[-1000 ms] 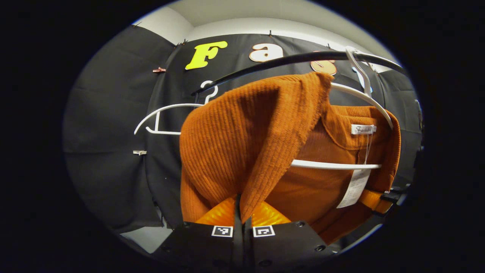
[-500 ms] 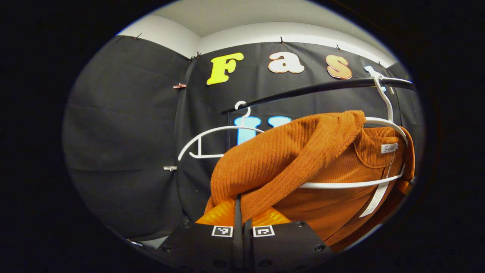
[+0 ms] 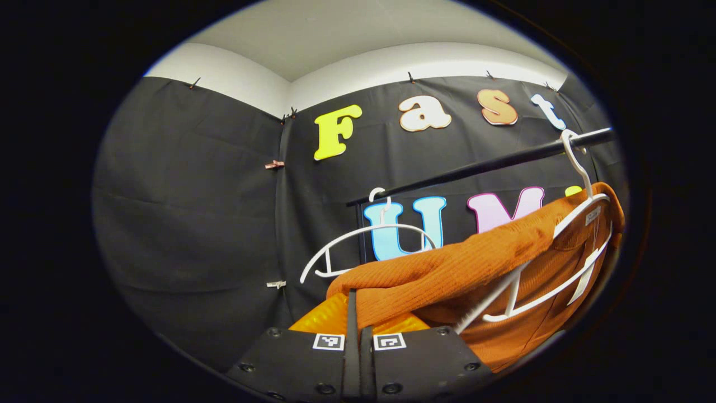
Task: Grasp the clothes on the hanger with both hands and then place them into the laundry hamper below.
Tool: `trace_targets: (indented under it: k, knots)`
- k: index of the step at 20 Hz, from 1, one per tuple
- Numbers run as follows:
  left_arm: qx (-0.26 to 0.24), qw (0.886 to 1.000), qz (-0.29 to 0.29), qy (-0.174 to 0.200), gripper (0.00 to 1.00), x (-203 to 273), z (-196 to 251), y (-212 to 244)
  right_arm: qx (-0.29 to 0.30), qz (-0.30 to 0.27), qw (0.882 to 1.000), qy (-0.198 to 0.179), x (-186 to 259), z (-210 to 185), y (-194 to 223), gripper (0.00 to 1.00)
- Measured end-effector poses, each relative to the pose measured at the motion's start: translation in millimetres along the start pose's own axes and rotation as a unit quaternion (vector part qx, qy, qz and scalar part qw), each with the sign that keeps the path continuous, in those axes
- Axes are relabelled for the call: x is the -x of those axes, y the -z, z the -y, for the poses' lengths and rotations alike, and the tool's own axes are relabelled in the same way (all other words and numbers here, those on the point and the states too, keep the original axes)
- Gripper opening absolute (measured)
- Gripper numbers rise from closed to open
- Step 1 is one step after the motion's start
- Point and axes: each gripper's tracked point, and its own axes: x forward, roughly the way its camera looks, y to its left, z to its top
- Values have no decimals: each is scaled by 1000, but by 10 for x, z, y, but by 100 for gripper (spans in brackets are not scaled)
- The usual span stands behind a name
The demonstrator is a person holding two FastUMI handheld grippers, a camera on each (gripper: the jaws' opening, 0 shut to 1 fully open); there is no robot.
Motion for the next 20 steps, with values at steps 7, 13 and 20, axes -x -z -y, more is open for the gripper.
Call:
trace_targets:
  k: [7,13,20]
  knots:
    - [-10,999,6,37,4,-374,193,-68,-86,19,996,-26,73,147,-349,21]
    - [37,994,-43,90,6,-712,513,411,-113,11,992,-52,56,147,-354,21]
    - [87,978,-130,136,5,-553,966,1406,-108,-18,992,-62,-49,64,-138,22]
